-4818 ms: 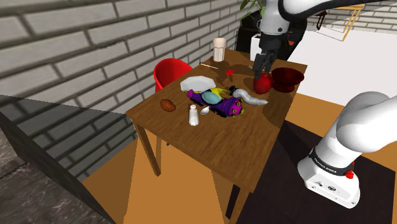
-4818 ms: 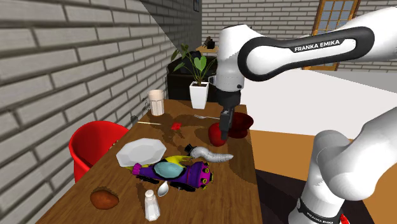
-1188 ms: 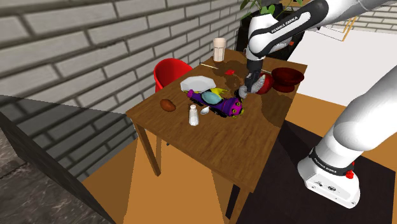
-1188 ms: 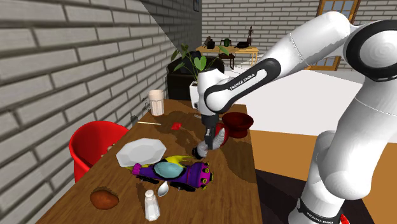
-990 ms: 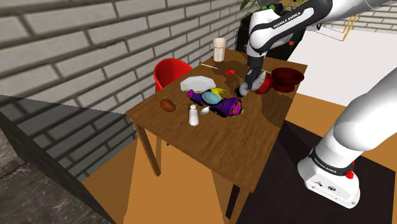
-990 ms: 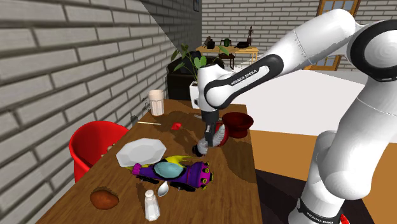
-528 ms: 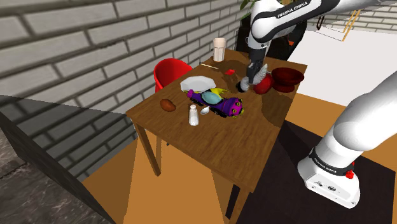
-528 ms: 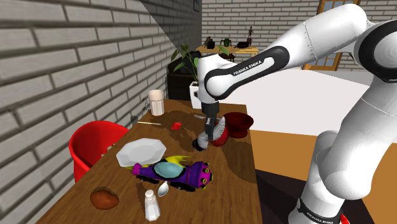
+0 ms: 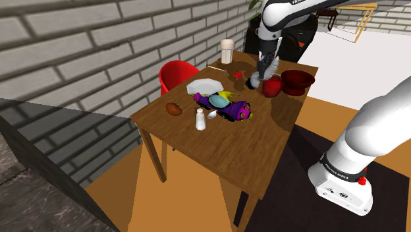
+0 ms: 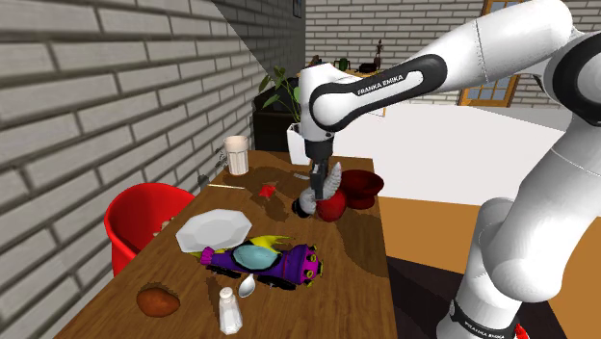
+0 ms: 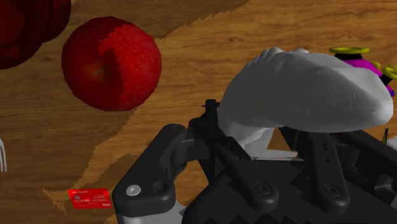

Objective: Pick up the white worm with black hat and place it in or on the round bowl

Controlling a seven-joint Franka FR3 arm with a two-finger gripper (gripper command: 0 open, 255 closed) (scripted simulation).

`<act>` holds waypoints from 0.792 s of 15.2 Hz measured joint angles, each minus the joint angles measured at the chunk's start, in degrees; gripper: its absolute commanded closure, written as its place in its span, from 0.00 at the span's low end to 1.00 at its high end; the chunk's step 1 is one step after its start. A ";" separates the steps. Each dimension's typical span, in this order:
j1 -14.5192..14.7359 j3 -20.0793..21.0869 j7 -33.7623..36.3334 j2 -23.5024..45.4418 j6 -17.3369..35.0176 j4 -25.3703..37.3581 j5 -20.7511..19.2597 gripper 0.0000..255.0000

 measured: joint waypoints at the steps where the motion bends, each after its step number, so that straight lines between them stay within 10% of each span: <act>1: 0.05 0.09 0.09 -0.16 -0.75 0.59 0.03 1.00; 12: -5.44 -8.20 -12.23 0.59 -1.07 2.37 -3.12 1.00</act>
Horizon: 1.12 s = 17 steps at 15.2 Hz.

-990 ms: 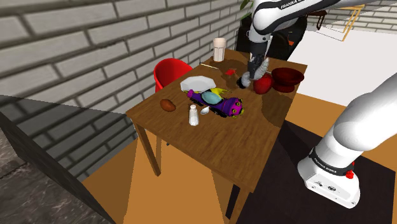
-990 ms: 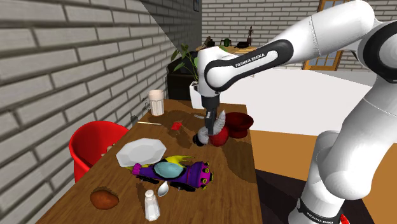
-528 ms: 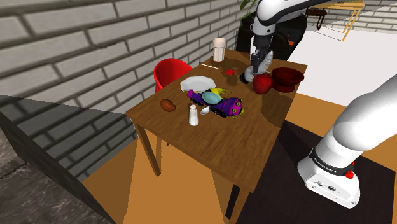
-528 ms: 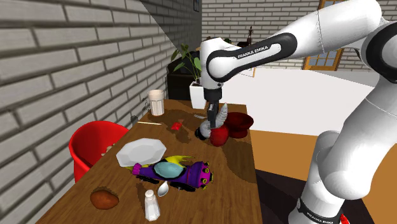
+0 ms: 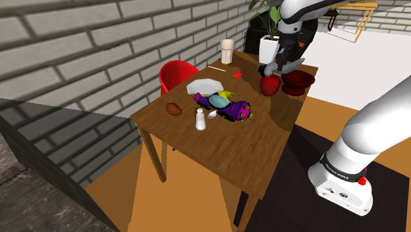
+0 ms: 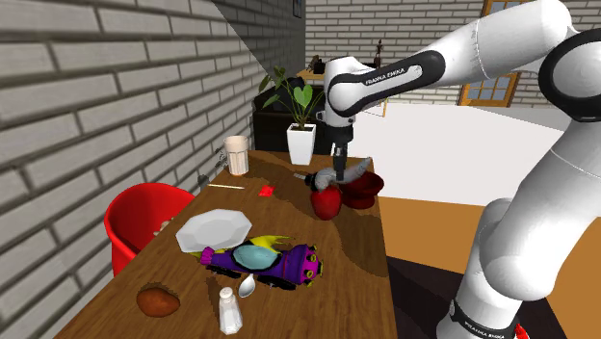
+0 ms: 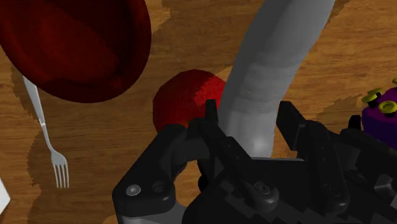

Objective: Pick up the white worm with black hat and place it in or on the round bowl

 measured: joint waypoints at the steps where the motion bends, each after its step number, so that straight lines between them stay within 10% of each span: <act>1: -0.55 -0.89 -1.37 0.34 -0.12 0.54 -0.23 1.00; 17: -8.52 -13.75 -23.53 13.83 1.88 12.80 1.98 1.00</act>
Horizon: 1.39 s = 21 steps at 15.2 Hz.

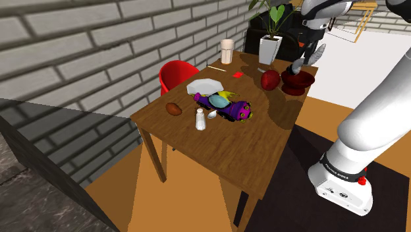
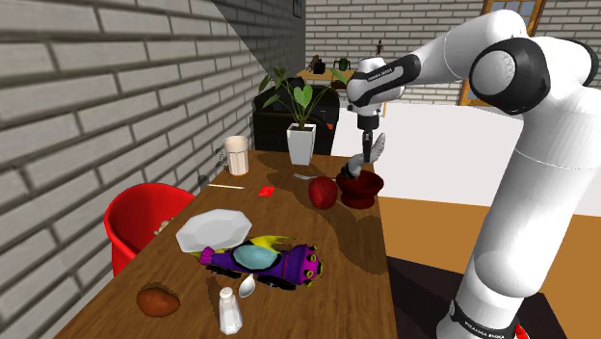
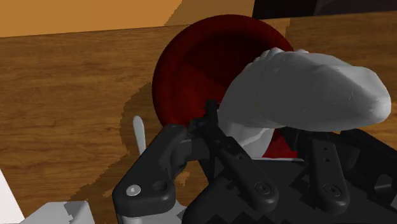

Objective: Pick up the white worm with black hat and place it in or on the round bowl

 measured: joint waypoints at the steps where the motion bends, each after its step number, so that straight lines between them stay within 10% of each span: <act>1: -0.12 -0.14 -0.24 0.27 0.57 -0.23 0.11 1.00; 17: -0.36 -0.63 -0.93 2.88 7.88 -5.00 1.30 1.00; 18: -0.35 -0.64 -0.90 2.89 7.88 -4.99 1.31 0.00; 21: -0.21 -0.48 -0.88 3.12 8.04 -5.15 1.41 0.00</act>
